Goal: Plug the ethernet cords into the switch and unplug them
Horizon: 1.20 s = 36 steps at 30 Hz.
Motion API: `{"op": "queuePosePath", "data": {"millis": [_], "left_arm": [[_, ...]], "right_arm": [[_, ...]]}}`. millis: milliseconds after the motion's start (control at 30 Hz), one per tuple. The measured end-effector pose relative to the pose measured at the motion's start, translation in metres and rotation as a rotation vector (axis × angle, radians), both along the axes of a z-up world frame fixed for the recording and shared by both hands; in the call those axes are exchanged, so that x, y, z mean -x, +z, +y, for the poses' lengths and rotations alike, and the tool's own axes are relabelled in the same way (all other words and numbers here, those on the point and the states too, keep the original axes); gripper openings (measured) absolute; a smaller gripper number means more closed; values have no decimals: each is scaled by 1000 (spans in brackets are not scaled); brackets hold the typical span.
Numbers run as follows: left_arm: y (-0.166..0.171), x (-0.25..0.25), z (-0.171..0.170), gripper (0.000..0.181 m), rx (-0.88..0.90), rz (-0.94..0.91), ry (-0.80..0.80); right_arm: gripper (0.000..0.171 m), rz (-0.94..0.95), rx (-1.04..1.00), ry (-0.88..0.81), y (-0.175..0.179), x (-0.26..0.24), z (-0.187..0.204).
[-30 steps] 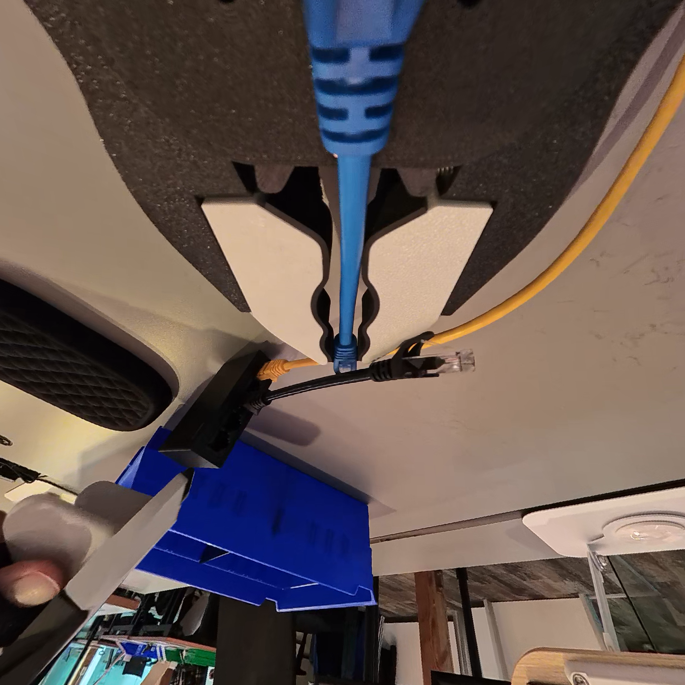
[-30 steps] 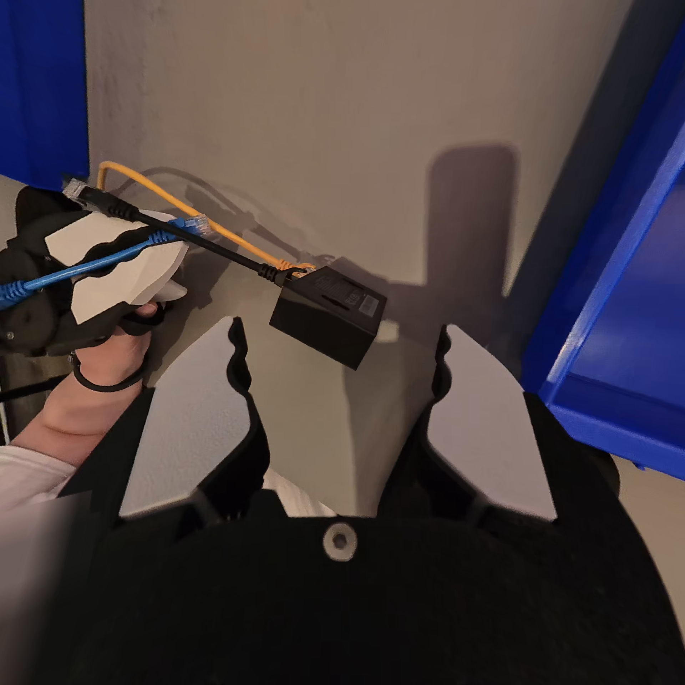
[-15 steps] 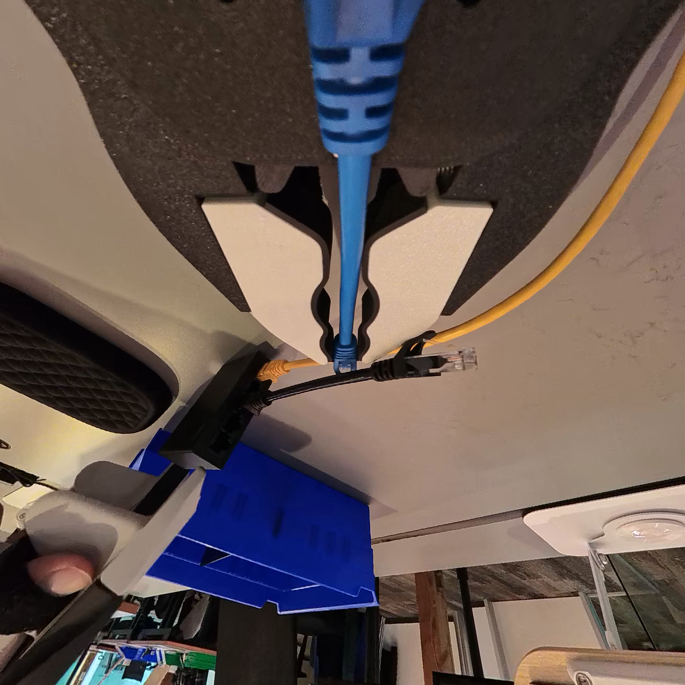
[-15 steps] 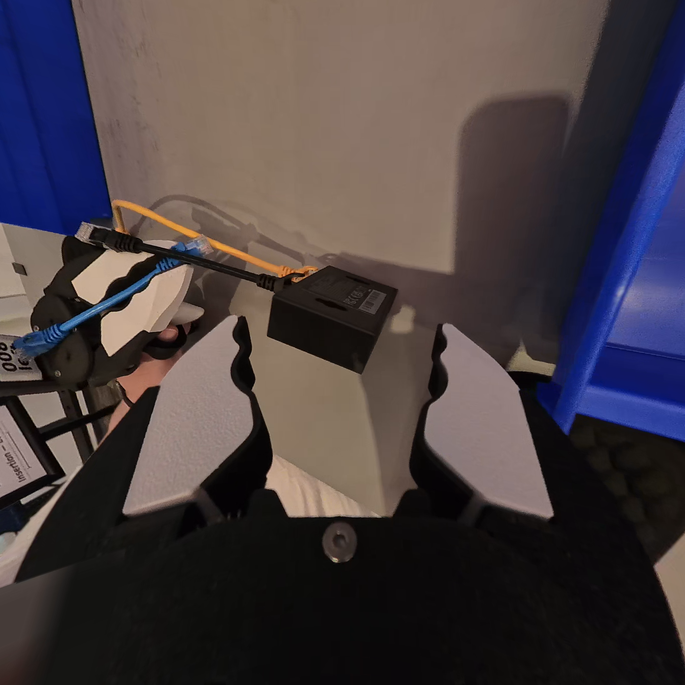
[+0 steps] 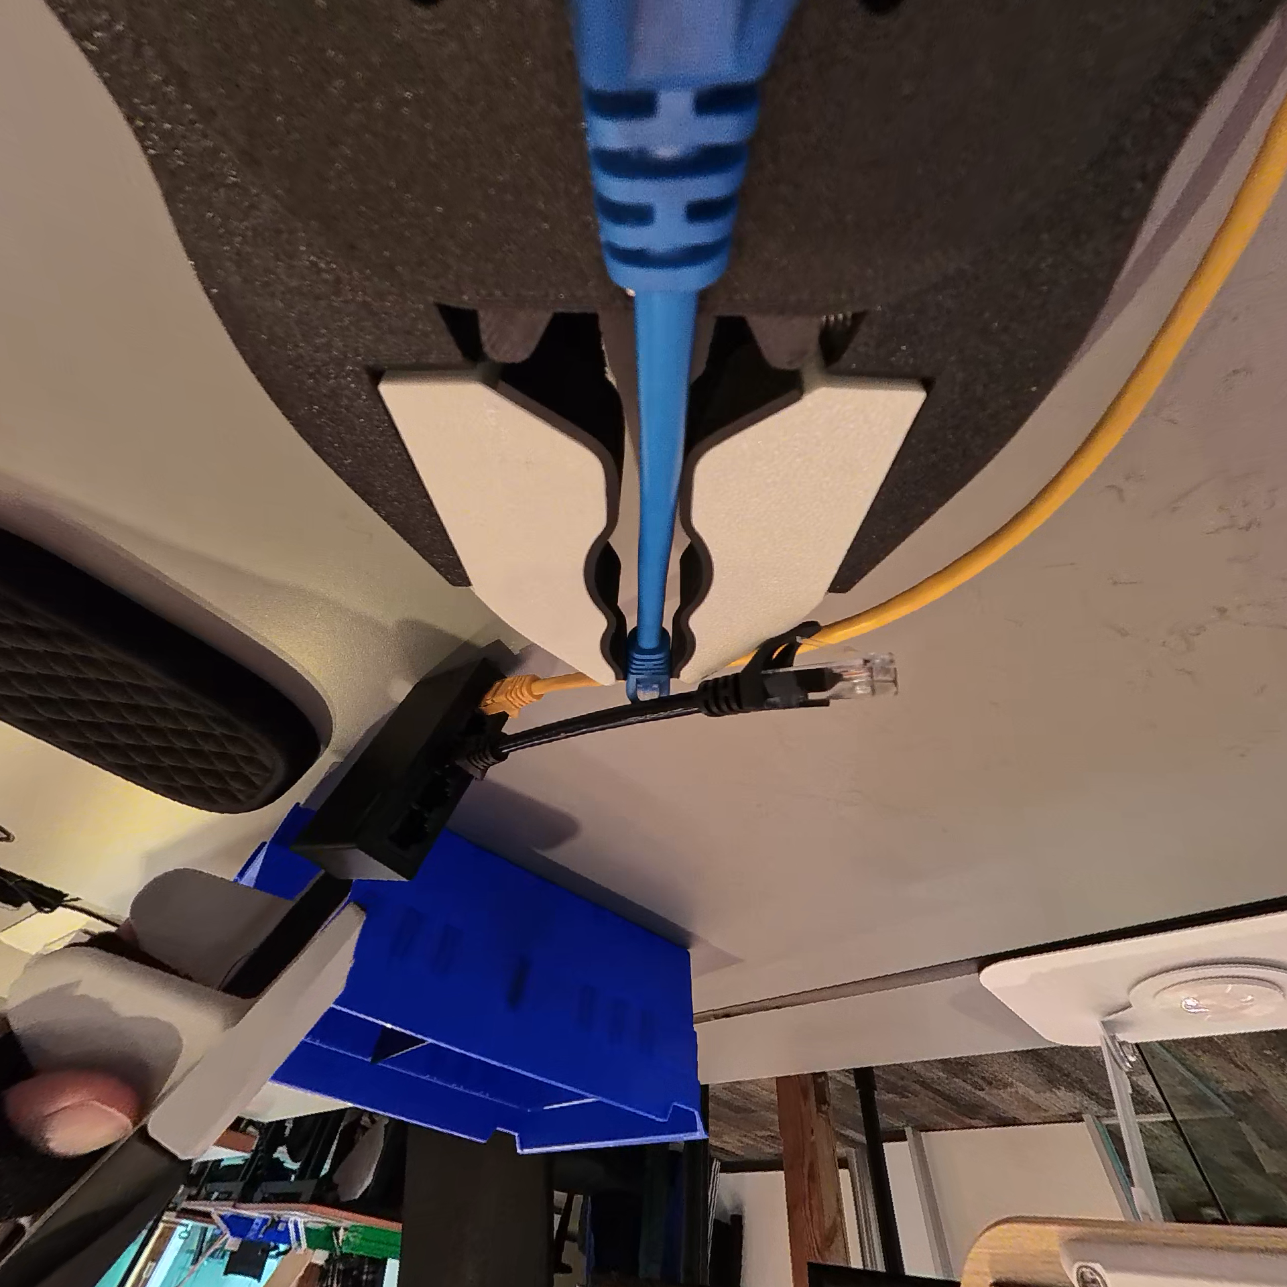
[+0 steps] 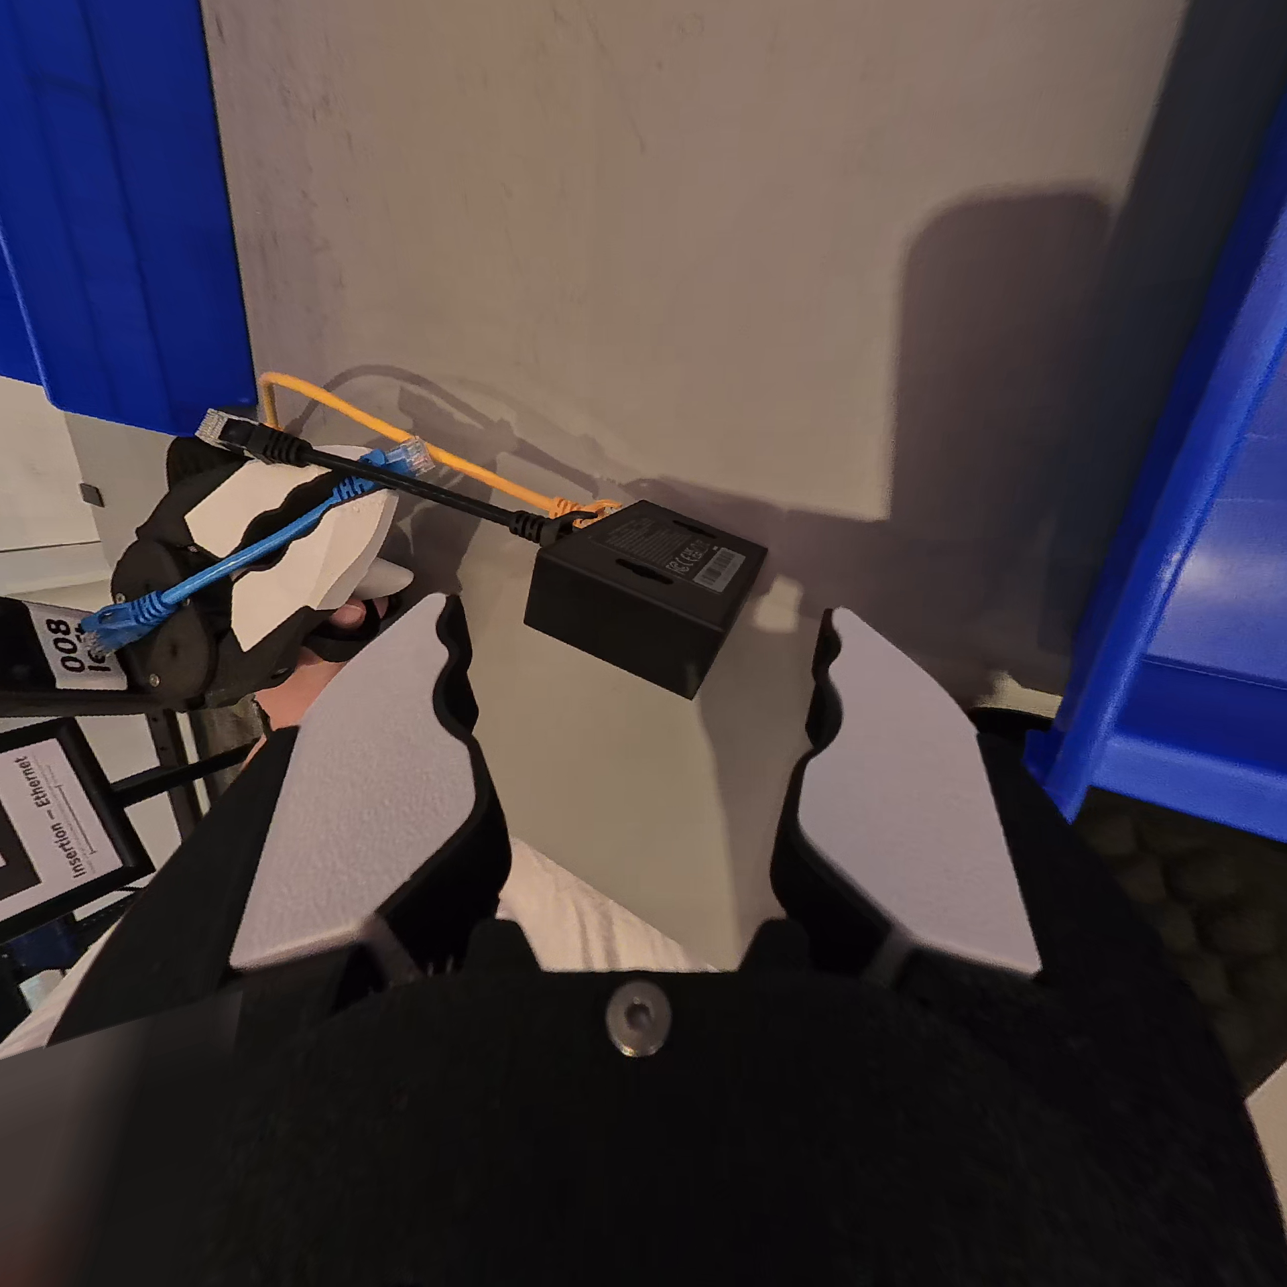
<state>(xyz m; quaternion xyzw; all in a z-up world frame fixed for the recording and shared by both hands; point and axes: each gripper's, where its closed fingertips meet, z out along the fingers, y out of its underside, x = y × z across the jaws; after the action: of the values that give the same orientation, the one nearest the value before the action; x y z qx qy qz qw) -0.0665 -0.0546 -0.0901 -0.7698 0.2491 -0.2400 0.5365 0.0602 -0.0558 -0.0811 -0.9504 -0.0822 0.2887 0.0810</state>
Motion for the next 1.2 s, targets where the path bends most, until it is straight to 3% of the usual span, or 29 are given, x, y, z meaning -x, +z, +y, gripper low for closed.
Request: {"op": "queuePosePath", "data": {"millis": [367,467,533,667,867,1200], "left_arm": [[0,0,0,11,-2,5,2],[0,0,0,11,-2,4,1],[0,0,0,11,-2,5,2],[0,0,0,11,-2,6,3],[0,-1,0,11,-7,11,3],[-1,-1,0,11,-11,23,6]], "right_arm": [[98,-15,-106,213,7,1,-4],[99,-2,-207,411,12,6,-8],[100,-80,-378,597,15,3,-5],[85,-233,-646,965,9,1,-12],[72,-257,-722,1017,-5,2,-5],[69,-311,-731,1087,-14,7,1]]}}
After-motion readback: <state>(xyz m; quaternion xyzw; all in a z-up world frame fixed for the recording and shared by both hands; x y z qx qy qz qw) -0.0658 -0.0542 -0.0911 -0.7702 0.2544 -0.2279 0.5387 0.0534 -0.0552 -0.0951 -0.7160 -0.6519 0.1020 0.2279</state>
